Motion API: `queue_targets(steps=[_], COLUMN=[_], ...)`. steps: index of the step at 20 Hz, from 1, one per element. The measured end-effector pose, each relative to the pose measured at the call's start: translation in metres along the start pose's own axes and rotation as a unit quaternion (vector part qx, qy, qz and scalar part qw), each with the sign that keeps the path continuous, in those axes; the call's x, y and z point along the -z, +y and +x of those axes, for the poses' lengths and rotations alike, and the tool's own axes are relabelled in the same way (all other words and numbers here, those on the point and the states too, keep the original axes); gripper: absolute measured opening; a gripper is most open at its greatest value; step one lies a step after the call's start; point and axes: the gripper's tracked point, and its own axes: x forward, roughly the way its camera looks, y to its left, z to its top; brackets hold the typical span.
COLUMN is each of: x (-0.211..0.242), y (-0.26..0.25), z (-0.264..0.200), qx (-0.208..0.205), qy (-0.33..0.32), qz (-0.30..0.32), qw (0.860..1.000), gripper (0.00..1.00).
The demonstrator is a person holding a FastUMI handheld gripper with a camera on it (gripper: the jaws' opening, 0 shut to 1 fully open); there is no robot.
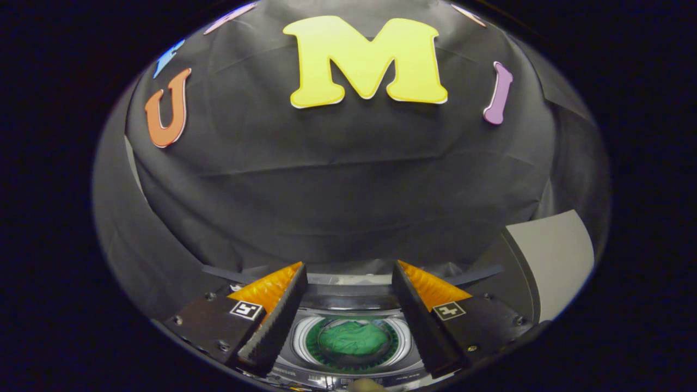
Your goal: Put the clothes into the washing machine and then close the washing machine lid.
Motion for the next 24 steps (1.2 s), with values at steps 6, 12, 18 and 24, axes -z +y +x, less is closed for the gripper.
queue_targets(steps=[6,12,18,24], x=[0.021,0.067,0.046,-0.004], y=[-0.004,-0.006,-0.006,-0.003], z=[-0.021,-0.037,-0.047,-0.031], qx=[0.006,-0.011,-0.01,-0.007], qy=[-0.014,0.015,-0.004,-0.024], qz=[-0.03,-0.022,-0.034,-0.038], qw=[0.999,1.0,0.999,0.999], gripper=[0.98,0.98,0.98,0.98])
